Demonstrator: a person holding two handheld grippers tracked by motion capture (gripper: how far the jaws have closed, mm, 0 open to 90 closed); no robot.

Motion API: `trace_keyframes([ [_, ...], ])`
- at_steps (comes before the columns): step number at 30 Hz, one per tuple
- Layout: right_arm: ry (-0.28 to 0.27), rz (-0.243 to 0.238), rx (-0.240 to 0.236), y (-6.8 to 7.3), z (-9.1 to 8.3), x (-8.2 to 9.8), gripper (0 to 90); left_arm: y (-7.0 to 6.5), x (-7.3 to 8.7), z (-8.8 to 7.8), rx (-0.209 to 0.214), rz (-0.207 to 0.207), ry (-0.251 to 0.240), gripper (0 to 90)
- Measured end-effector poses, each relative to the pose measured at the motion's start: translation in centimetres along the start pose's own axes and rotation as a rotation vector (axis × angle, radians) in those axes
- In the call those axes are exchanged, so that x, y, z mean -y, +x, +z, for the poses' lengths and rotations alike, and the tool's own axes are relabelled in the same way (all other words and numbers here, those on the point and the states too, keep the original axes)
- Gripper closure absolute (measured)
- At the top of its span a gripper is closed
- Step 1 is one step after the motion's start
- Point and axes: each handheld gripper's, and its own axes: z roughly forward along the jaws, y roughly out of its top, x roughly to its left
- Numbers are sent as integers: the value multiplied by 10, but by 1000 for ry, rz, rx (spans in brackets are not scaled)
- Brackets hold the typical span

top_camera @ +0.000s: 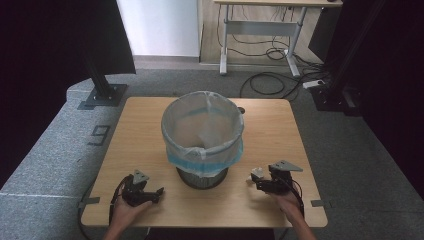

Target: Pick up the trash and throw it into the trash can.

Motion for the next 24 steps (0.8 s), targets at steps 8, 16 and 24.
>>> trace_keyframes([
  [8, 72, -17, -12, -3, 23, 3, 175, 0, 0, 0, 0, 0, 0, 107],
  [16, 90, -44, -4, -3, 32, 5, 260, 0, 0, 0, 1, 1, -3, 107],
  [24, 79, -69, 45, -3, 27, 5, 470, 0, 0, 0, 2, 2, -2, 108],
])
